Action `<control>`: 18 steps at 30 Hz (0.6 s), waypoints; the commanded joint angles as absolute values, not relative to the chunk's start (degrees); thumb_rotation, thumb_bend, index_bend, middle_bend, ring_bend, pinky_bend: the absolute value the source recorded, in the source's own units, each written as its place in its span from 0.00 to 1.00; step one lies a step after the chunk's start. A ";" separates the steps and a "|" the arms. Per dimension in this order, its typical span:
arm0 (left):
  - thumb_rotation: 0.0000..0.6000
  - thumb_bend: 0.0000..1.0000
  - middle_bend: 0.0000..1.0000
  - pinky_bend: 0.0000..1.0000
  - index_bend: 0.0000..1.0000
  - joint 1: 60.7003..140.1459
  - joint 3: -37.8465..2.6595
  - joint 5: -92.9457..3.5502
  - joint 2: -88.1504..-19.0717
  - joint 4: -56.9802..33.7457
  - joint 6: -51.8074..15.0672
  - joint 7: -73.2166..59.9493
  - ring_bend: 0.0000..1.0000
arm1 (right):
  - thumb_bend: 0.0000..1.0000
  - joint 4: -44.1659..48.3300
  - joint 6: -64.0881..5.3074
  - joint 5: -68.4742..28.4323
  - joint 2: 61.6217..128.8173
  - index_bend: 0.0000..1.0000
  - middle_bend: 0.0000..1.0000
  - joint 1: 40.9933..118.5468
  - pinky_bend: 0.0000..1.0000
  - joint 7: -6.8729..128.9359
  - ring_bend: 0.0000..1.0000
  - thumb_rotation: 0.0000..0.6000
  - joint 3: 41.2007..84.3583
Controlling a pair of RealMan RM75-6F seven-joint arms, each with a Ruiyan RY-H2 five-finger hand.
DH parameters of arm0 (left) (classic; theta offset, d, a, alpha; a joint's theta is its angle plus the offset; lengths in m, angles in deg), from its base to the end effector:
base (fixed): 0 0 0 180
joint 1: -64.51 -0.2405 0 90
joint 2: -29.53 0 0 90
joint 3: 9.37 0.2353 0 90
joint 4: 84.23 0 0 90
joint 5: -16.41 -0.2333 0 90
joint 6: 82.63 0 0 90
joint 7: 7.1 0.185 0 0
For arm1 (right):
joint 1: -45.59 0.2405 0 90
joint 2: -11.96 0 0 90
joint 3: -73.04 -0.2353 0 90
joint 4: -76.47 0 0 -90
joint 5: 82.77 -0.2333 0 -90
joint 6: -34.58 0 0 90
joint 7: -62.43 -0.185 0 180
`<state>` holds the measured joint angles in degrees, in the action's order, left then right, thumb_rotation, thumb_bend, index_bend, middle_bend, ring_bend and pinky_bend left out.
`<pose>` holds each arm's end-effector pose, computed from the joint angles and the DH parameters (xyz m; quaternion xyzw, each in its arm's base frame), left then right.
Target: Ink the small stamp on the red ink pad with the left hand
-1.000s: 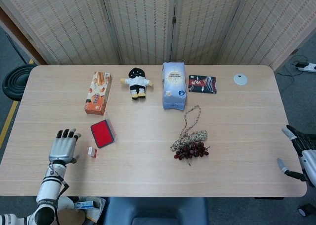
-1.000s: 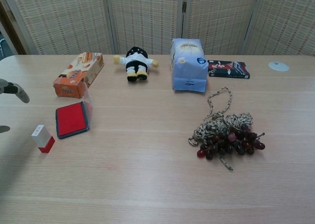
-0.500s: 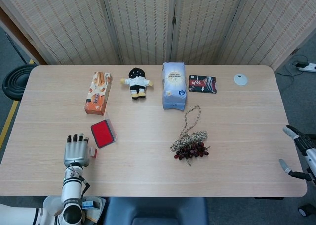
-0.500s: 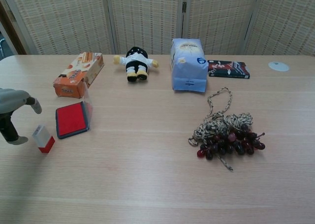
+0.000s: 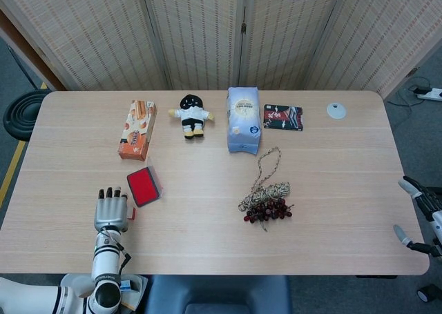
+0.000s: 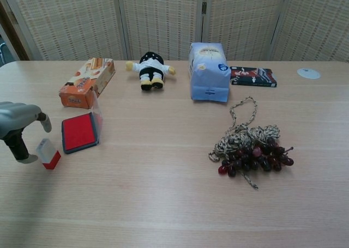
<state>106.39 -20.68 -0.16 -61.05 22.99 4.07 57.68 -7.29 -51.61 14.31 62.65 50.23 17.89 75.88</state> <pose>-0.1734 0.3000 -0.0324 -0.6614 -0.4528 -0.0771 0.5930 -0.3321 -0.1983 0.1946 0.5695 -0.5116 0.4707 0.4386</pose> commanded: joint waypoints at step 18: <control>1.00 0.30 0.13 0.05 0.27 107.22 -19.96 0.00 -60.90 20.36 -0.25 56.21 0.00 | 0.38 -7.74 -52.16 14.47 62.46 0.02 0.00 50.35 0.00 18.62 0.00 1.00 76.55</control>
